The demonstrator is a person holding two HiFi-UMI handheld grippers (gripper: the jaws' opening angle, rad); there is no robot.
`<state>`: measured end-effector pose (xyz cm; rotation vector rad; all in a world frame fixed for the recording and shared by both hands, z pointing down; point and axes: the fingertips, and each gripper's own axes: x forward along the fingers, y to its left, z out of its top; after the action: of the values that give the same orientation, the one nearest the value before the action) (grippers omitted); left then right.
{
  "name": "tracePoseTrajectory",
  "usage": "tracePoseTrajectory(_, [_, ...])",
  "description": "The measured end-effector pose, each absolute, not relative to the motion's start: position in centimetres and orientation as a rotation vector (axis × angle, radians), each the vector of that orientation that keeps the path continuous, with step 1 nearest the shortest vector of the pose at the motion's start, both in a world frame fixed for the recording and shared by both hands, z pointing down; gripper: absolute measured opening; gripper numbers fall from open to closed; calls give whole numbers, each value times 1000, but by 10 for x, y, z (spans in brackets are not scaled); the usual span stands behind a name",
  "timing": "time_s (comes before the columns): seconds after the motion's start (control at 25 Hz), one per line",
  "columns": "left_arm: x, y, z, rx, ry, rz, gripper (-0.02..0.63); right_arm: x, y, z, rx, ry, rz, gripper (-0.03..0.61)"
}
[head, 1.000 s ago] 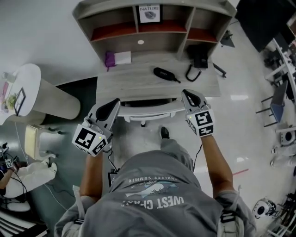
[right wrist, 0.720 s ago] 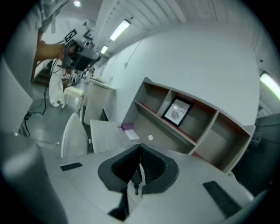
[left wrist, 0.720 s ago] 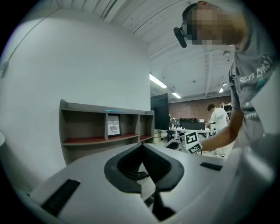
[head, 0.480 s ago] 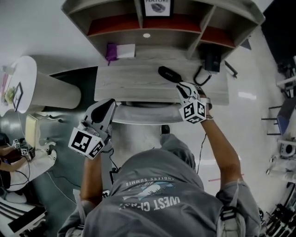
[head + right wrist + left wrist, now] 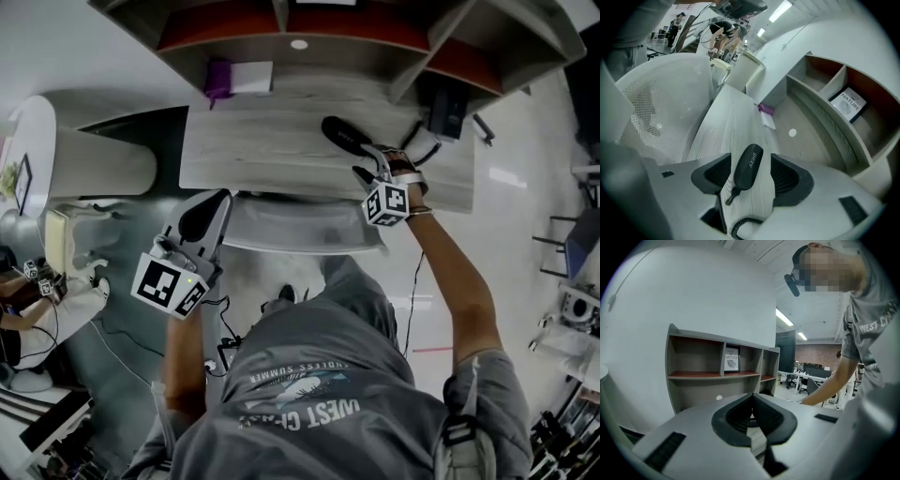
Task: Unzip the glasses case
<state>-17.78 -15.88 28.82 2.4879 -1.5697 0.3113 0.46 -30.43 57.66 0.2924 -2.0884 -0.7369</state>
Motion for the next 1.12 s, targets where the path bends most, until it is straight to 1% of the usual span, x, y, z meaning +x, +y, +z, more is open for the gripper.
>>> tracePoseTrajectory(0.32, [-173,-181,313,2431,-1555,324,0,1,-325,629,187,-2056,-727,275])
tracePoseTrajectory(0.72, [-172,-196,338,2357,-1557,329,0,-1,-344,670,121,-2062,-669,281])
tracePoseTrajectory(0.84, [-171,-198,343,2348,-1556,330,0,-2,-346,678,128,-2084,-647,293])
tracePoseTrajectory(1.12, [-170,-209,359,2323,-1543,326,0,-2,-377,679,256,-2173,-539,293])
